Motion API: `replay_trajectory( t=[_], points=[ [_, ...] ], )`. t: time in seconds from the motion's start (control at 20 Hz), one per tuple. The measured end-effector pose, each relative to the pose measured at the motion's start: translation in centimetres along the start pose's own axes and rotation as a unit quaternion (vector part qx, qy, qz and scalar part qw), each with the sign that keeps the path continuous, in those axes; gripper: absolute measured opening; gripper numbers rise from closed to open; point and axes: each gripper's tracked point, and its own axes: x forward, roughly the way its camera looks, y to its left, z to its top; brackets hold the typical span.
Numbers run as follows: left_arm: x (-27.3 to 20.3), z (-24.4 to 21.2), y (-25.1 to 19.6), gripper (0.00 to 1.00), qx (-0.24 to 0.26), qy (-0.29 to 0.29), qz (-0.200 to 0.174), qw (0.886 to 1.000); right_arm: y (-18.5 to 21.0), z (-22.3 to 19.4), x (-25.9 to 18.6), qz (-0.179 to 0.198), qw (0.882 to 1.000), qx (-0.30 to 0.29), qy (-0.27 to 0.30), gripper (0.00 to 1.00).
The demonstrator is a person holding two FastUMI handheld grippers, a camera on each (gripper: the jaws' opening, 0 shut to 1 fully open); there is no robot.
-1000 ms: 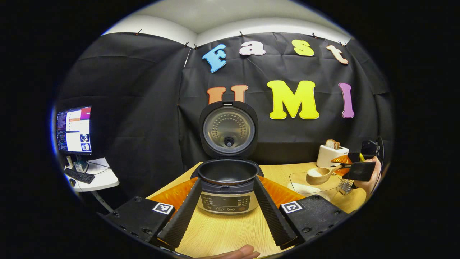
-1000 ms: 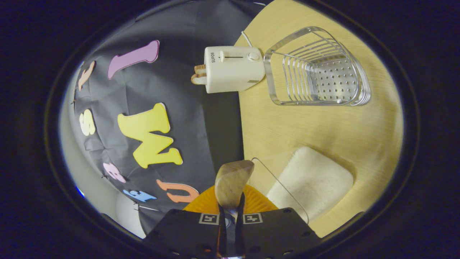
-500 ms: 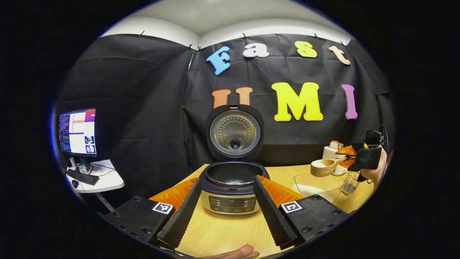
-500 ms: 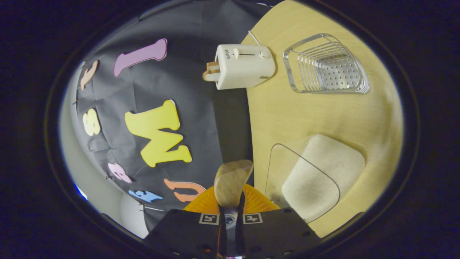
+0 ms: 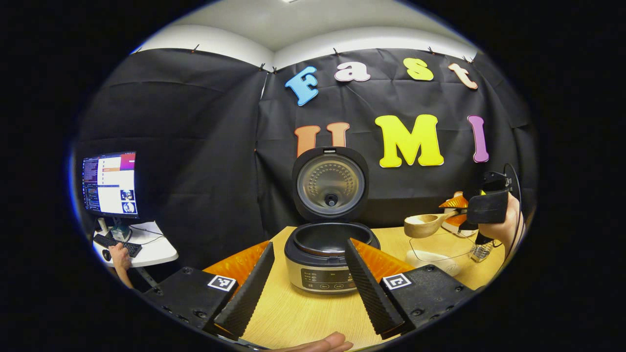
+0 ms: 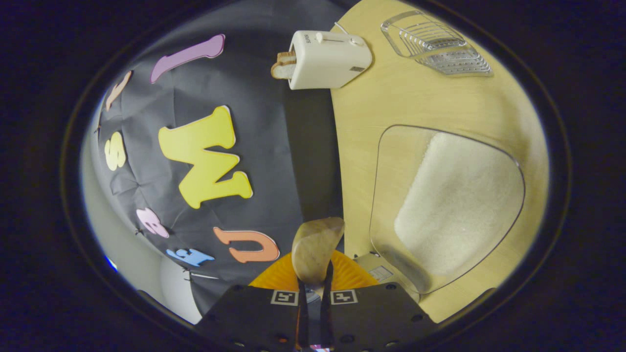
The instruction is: Close the left gripper, press the button to open the rice cooker; take a wooden spoon from the chopstick holder with the right hand, scoop a spoonful of rice and pour it into the rice cooker, then put the wooden spoon back into the chopstick holder.
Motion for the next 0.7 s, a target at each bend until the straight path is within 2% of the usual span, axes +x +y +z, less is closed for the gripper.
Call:
replay_trajectory(
  t=[0.3,0.5,0.6,0.7],
  points=[
    [-0.4,0.0,0.1,0.93,0.005,-0.002,-0.030,1.000,1.9,-5.0,2.7,0.009,0.999,-0.025,0.020,0.09],
    [-0.2,-0.6,0.9,0.93,0.028,0.002,-0.022,0.999,2.7,-8.6,5.3,0.004,0.997,-0.065,0.034,0.09],
    [0.0,-1.0,1.2,0.93,0.029,0.007,-0.023,0.999,3.4,-10.3,6.8,0.003,0.994,-0.102,0.035,0.09],
    [0.0,-1.0,1.7,0.93,0.026,0.011,-0.017,0.999,3.3,-12.1,8.5,-0.014,0.987,-0.156,0.033,0.09]
  ],
)
